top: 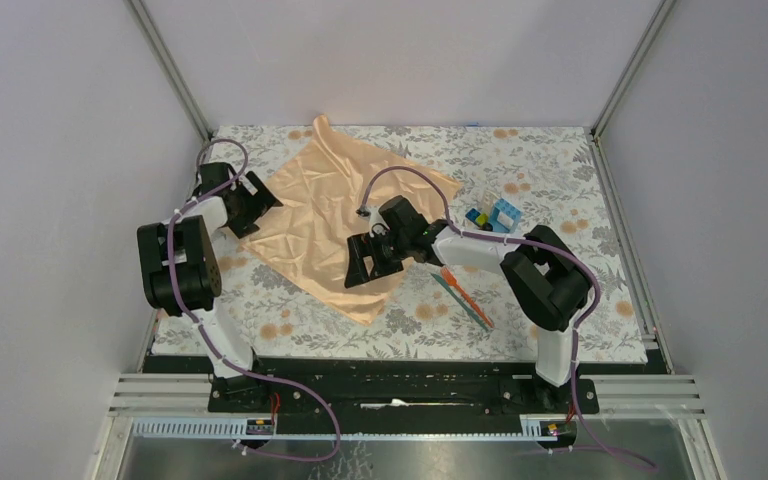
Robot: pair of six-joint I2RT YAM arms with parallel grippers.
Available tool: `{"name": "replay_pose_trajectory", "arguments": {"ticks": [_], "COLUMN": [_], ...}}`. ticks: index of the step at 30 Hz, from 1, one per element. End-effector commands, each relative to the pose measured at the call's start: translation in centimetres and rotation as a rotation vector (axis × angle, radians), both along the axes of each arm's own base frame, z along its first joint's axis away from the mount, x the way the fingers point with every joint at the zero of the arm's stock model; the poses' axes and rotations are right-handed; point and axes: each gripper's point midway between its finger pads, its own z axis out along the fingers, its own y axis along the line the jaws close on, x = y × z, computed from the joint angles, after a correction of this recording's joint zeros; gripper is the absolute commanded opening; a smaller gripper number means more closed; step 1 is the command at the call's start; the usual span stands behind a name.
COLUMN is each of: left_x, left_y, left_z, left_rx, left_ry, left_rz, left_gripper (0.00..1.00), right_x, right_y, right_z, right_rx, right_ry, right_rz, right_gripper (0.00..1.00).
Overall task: Fold the napkin into a case and place the utensils inside
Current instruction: Flatten out the crumpled napkin at the center of the board.
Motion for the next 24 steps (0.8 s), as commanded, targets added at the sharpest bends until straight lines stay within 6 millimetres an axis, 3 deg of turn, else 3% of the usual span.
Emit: {"name": "replay_pose_trajectory", "arguments": {"ticks": [1, 8, 12, 16, 20, 24], "left_x": [0.9, -4.4, -8.4, -11.6, -11.7, -10.7], "left_y": [0.1, 1.7, 4.0, 5.0, 4.6, 4.2], "left_z": [0.6, -2.3, -2.6, -2.7, -1.6, 0.5], "left_rx": [-0.007, -0.04, -0.059, -0.056, -0.052, -0.028], "left_ry": [-0.054, 0.14, 0.16, 0.174, 0.13, 0.067], "left_rz": [-0.005, 0.135, 0.245, 0.296, 0.255, 0.217], "left_gripper": [0.99, 0.99, 0.99, 0.99, 0.99, 0.99], "right_x": [-0.9, -2.7, -3.5, -4.8, -5.1, -4.3], "right_y": [-0.6, -1.3, -2.3, -3.1, -3.5, -3.5], "right_z": [-2.0, -3.2, -4.0, -4.9, -4.2, -1.8], "right_rx": [-0.04, -0.072, -0.105, -0.124, -0.12, -0.139], "right_ry": [0.015, 0.065, 0.092, 0.15, 0.144, 0.076], "right_rz": [0.045, 0.06, 0.051, 0.031, 0.022, 0.015], "right_gripper": [0.94, 0.92, 0.92, 0.92, 0.92, 0.92]}}
